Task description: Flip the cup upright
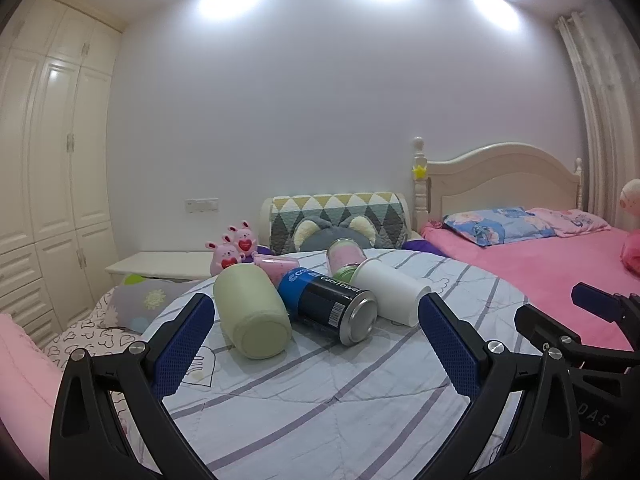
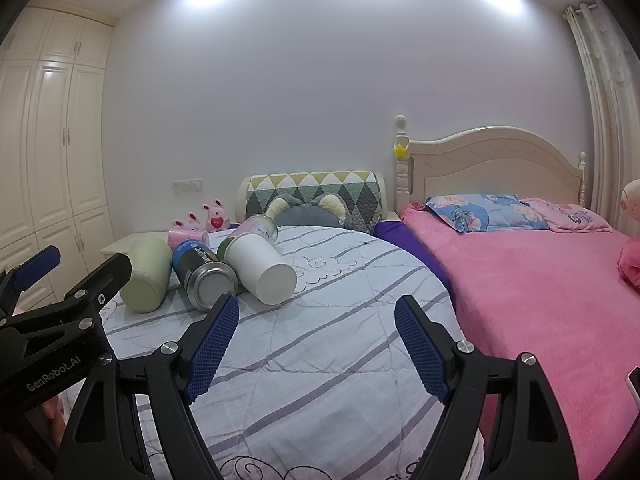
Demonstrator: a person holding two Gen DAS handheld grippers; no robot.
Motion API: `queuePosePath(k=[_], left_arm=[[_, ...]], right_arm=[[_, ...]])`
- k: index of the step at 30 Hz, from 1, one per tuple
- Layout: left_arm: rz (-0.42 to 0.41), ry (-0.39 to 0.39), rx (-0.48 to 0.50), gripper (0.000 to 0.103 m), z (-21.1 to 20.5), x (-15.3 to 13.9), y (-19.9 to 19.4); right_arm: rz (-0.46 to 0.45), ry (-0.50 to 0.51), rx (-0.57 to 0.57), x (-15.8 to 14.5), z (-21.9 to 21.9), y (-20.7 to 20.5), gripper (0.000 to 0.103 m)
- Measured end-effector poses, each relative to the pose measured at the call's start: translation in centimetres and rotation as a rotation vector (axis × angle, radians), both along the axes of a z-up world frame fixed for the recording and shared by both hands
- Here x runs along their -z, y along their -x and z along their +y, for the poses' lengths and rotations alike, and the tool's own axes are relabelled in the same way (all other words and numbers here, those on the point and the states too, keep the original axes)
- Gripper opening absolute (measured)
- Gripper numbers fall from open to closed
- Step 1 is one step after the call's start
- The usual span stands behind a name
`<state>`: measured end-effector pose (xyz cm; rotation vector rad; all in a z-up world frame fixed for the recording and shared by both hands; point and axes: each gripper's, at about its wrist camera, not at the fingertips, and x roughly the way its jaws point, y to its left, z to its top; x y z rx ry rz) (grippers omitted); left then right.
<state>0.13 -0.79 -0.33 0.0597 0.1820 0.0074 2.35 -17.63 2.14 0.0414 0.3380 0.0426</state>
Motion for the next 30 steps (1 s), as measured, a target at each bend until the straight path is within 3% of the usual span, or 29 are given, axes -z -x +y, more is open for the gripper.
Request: queuePosePath(k=[30], left_arm=[[0.002,-0.001,0.003,0.103,0.78,-0.41,-0.06]], right_arm=[[0.016,0.005,0.003,-0.1,-0.33,0.03,0.082]])
